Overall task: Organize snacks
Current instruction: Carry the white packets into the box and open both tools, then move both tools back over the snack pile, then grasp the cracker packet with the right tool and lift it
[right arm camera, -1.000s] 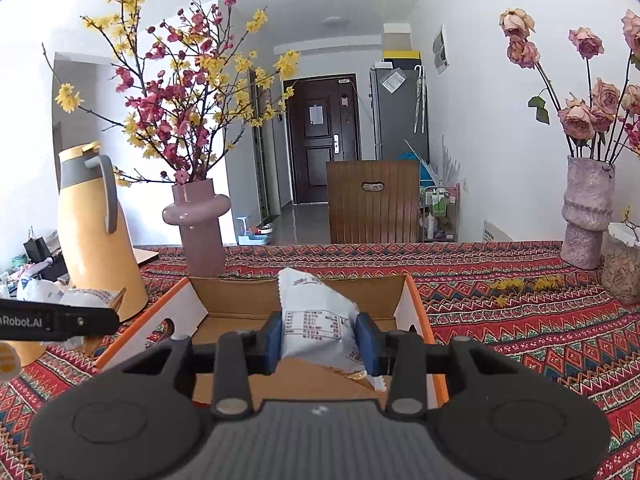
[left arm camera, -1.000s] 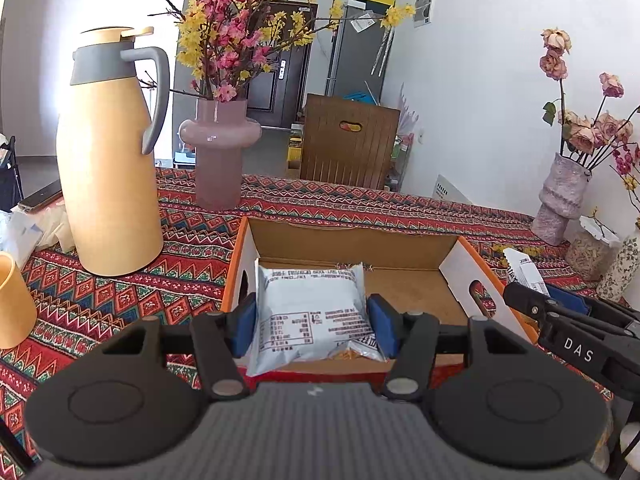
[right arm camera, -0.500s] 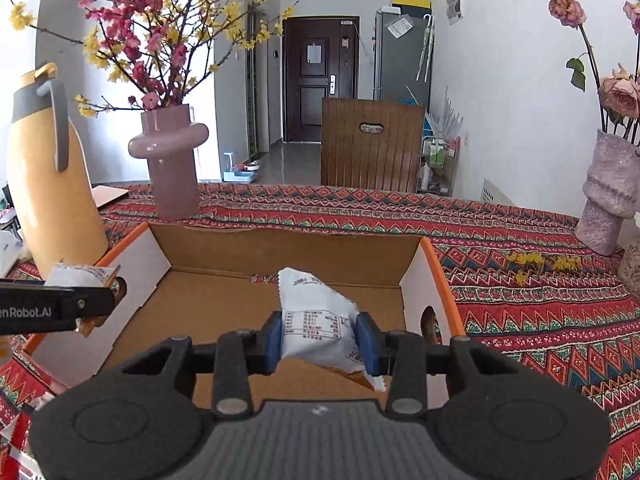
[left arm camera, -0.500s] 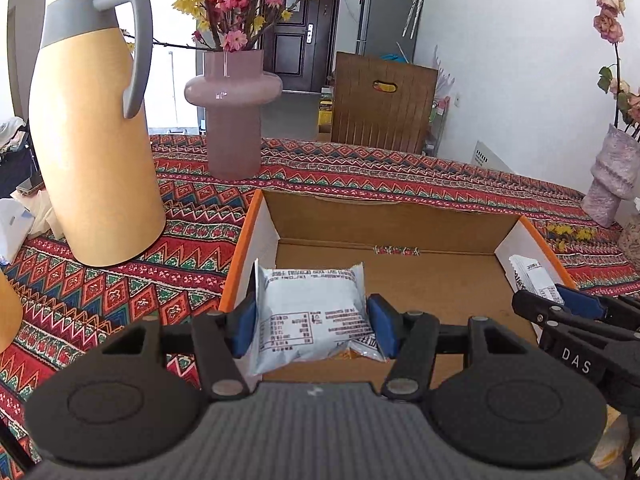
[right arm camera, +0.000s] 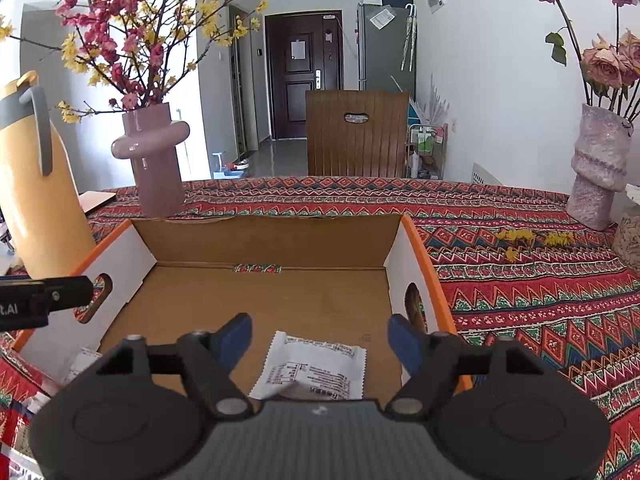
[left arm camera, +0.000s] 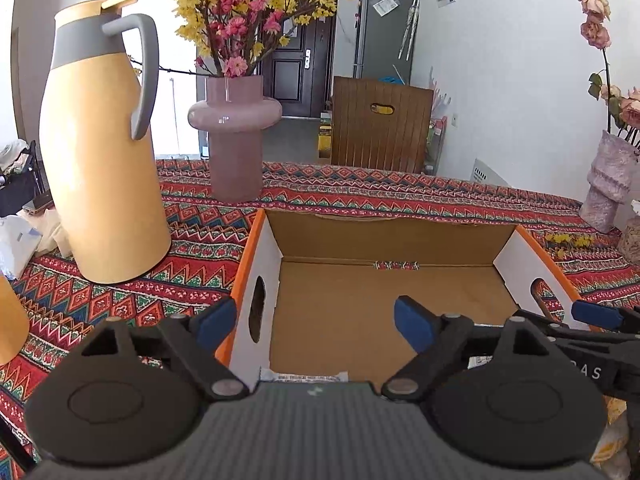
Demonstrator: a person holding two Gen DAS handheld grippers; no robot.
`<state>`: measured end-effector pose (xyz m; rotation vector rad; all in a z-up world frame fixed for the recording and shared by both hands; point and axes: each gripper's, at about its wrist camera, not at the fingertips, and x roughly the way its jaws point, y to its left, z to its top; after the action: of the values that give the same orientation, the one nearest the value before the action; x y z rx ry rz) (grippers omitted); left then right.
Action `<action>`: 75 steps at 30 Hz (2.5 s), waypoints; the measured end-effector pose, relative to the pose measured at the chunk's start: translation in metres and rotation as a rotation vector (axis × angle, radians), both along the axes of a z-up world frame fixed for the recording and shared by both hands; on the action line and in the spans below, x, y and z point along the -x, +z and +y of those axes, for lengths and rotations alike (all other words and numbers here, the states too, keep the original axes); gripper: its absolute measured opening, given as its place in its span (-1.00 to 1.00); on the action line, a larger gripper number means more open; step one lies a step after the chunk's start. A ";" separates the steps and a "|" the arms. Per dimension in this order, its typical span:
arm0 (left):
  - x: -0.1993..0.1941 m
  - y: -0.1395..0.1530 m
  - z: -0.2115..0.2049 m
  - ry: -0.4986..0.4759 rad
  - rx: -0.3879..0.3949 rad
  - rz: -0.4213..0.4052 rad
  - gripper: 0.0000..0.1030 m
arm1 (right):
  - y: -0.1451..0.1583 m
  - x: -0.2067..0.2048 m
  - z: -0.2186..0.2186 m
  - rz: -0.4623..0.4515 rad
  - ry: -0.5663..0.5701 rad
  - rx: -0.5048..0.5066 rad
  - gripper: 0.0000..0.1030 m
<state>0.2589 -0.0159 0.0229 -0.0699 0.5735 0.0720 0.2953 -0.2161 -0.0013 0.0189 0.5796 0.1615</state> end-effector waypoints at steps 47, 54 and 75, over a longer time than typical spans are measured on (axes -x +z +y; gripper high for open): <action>0.185 -0.043 0.022 -0.066 0.021 -0.156 1.00 | -0.028 0.212 -0.052 -0.111 -0.015 0.009 1.00; 0.183 -0.044 0.022 -0.063 0.024 -0.150 1.00 | -0.030 0.198 -0.064 -0.091 -0.067 0.023 0.98; 0.167 -0.044 0.032 -0.026 0.030 -0.130 1.00 | -0.029 0.086 -0.074 0.034 -0.038 0.134 0.52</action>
<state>0.0921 0.0162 -0.0215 -0.0959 0.4458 0.0337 0.2093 -0.2905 -0.0306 -0.0973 0.6229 0.0856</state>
